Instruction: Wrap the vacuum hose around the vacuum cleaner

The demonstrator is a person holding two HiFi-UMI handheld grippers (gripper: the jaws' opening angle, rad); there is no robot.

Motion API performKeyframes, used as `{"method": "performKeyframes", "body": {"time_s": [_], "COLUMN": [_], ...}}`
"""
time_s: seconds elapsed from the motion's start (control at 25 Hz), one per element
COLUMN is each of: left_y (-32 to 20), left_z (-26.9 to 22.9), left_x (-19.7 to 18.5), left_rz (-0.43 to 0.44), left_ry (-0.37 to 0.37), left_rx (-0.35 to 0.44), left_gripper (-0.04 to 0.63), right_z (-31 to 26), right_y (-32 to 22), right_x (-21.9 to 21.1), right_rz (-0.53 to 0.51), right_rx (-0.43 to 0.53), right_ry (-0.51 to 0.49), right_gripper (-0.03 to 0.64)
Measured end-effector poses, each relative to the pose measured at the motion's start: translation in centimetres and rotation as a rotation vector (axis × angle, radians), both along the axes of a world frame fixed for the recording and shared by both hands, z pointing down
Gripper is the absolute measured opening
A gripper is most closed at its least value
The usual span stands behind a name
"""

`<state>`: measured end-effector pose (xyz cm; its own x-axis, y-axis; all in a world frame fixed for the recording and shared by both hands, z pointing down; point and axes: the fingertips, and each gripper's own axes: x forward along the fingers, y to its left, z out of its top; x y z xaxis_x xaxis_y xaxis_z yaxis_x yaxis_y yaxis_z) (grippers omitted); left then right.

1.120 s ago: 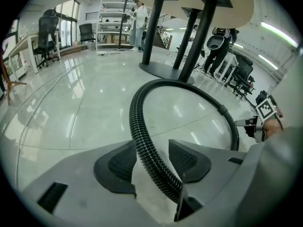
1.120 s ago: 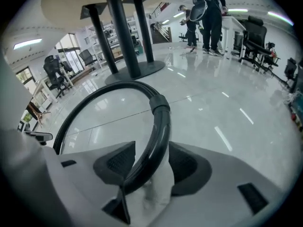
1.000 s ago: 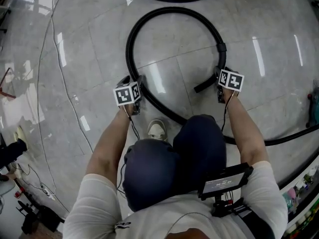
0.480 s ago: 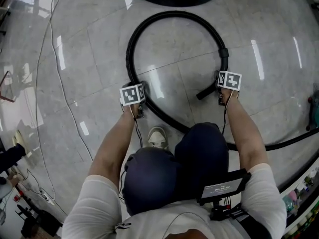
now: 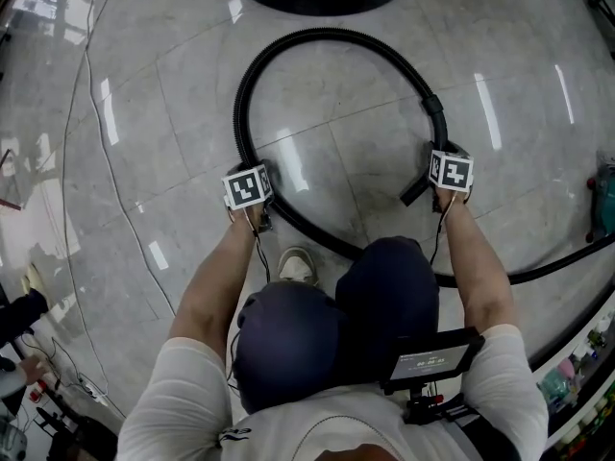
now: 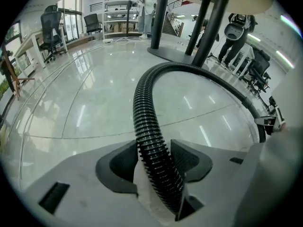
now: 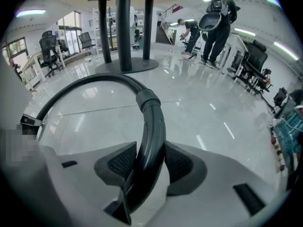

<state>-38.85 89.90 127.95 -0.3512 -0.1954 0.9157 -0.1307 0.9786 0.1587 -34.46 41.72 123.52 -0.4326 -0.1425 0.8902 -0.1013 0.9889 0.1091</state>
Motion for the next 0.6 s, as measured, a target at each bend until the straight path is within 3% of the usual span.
{"method": "performKeyframes", "body": {"time_s": [0.32,0.6], "left_y": [-2.0,-4.1], "left_z": [-5.5,-18.1], "left_x": [-0.5,-0.1], "left_rz": [0.099,0.183], "left_ry": [-0.168,-0.255], "left_rx": [0.047,0.06], "left_gripper": [0.207,0.198], "right_z": [-4.8,-12.6], "right_y": [-4.8,-5.8], "right_x": [2.7,9.4], "right_rz": [0.03,0.112], "right_rx": [0.075,0.04], "right_ry": [-0.103,-0.05], "right_gripper": [0.183,0.178]}}
